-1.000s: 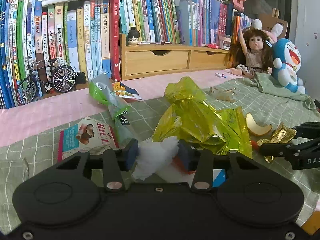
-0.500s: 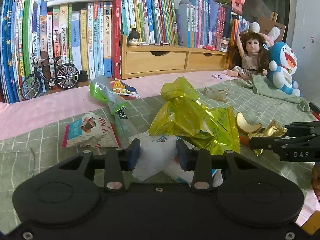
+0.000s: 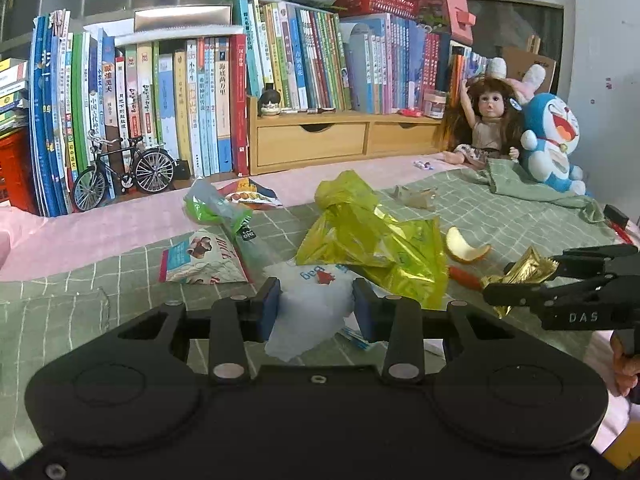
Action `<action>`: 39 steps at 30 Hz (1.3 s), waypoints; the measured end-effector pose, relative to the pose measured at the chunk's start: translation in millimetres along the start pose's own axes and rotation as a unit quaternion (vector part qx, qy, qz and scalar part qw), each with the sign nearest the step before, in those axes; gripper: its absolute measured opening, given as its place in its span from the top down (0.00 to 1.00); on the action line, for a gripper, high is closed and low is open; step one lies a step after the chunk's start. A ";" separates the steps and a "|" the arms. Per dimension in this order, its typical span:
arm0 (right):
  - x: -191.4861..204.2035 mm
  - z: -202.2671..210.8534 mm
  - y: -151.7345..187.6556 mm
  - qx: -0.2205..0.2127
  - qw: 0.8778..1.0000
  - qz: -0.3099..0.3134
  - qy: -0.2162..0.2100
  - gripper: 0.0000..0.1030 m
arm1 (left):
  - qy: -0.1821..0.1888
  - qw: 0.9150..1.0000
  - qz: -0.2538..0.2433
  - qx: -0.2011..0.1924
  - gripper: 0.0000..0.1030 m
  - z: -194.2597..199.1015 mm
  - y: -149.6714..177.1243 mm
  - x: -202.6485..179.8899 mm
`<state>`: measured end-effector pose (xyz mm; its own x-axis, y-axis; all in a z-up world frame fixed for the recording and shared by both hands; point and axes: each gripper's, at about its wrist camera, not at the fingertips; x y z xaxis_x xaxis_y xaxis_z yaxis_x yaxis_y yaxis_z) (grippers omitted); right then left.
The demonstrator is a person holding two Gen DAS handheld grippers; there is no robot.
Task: Organize books
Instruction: 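Grasp the white tissue with the left tool while the right tool grasps the gold candy bar, then carry the tissue with the left tool while the right tool carries the candy bar past the bed edge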
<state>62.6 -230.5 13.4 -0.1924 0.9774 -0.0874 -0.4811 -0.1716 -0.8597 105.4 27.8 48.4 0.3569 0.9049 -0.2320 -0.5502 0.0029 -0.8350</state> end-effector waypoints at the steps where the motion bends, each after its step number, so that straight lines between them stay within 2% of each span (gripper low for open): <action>1: 1.5 4.3 0.6 -0.003 1.000 -0.005 -0.007 0.49 | 0.001 1.000 0.000 -0.002 0.64 4.4 0.9 -1.1; 4: 6.8 19.6 0.4 -0.019 0.999 -0.020 -0.040 0.49 | 0.003 1.000 -0.003 -0.009 0.64 19.0 4.7 -5.0; 7: 18.7 35.4 -2.9 -0.029 0.999 -0.001 -0.046 0.48 | 0.009 1.000 -0.003 -0.013 0.64 34.3 7.4 -9.0; 12: 29.8 63.2 -2.3 -0.038 0.995 -0.004 -0.090 0.47 | 0.035 0.999 -0.003 -0.026 0.64 68.7 16.1 -23.2; 15: 34.5 77.4 -0.9 -0.041 0.994 0.007 -0.102 0.47 | 0.047 0.998 -0.017 -0.036 0.63 90.1 24.0 -34.0; 19: 39.2 93.6 2.8 -0.043 0.993 0.016 -0.113 0.46 | 0.057 0.998 -0.008 -0.036 0.63 111.9 37.2 -42.7; 25: 52.9 115.1 15.5 -0.043 0.992 0.034 -0.116 0.45 | 0.041 0.997 -0.029 -0.057 0.63 148.3 59.2 -47.4; 30: 58.7 137.0 27.3 -0.052 0.990 0.024 -0.131 0.45 | 0.038 0.998 0.002 -0.048 0.63 174.9 73.6 -40.1; 34: 64.9 152.7 36.9 -0.044 0.989 0.031 -0.139 0.45 | 0.031 0.998 0.001 -0.052 0.63 195.3 91.4 -43.6; 39: 76.8 169.0 49.4 -0.027 0.986 0.051 -0.155 0.45 | 0.043 0.998 0.014 -0.034 0.63 214.7 110.3 -50.5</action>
<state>-120.5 -184.8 49.3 -0.4940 0.8691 -0.0238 -0.4017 -0.2524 -0.8803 -135.4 73.8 75.1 0.4078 0.8638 -0.2960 -0.5096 -0.0537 -0.8587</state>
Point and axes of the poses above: each gripper's, at about its wrist camera, not at the fingertips, and z roughly against the way its jaws point, x to its left, y to its underside, and after that the axes turned 11 degrees about z, right-handed
